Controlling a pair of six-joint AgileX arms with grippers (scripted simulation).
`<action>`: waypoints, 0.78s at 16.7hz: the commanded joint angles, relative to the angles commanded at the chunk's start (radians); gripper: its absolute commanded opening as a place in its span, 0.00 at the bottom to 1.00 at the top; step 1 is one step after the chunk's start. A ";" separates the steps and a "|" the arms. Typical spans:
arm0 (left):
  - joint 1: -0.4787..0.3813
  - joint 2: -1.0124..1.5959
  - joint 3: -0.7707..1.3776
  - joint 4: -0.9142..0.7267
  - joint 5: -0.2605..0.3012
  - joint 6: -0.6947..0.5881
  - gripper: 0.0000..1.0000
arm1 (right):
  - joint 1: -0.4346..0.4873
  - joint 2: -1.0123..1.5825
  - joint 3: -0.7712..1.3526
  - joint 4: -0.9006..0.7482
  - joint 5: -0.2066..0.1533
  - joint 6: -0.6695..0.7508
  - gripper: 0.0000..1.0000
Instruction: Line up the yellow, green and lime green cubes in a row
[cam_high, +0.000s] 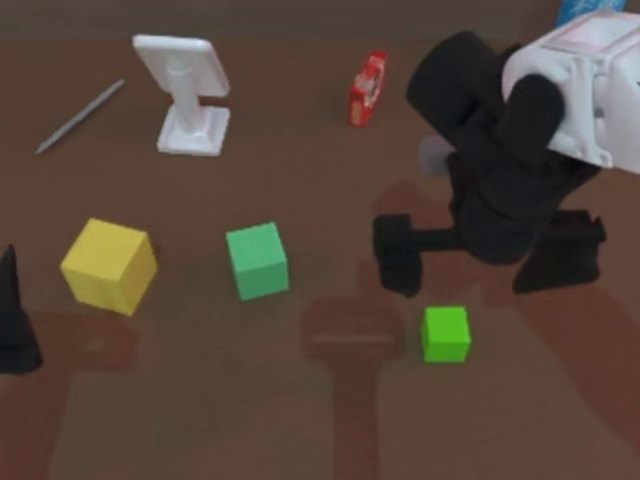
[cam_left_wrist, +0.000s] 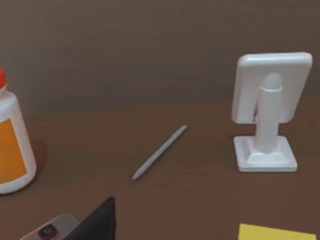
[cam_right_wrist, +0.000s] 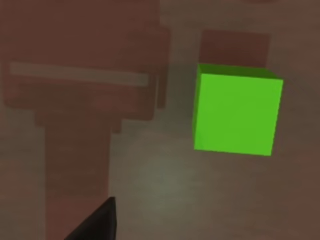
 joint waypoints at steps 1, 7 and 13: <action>-0.016 0.062 0.060 -0.039 0.000 0.025 1.00 | 0.002 -0.057 -0.046 0.031 -0.002 -0.018 1.00; -0.138 0.634 0.542 -0.354 -0.002 0.226 1.00 | -0.045 -0.583 -0.452 0.299 -0.016 -0.173 1.00; -0.279 1.309 1.060 -0.717 -0.004 0.453 1.00 | -0.219 -1.172 -0.923 0.614 -0.026 -0.354 1.00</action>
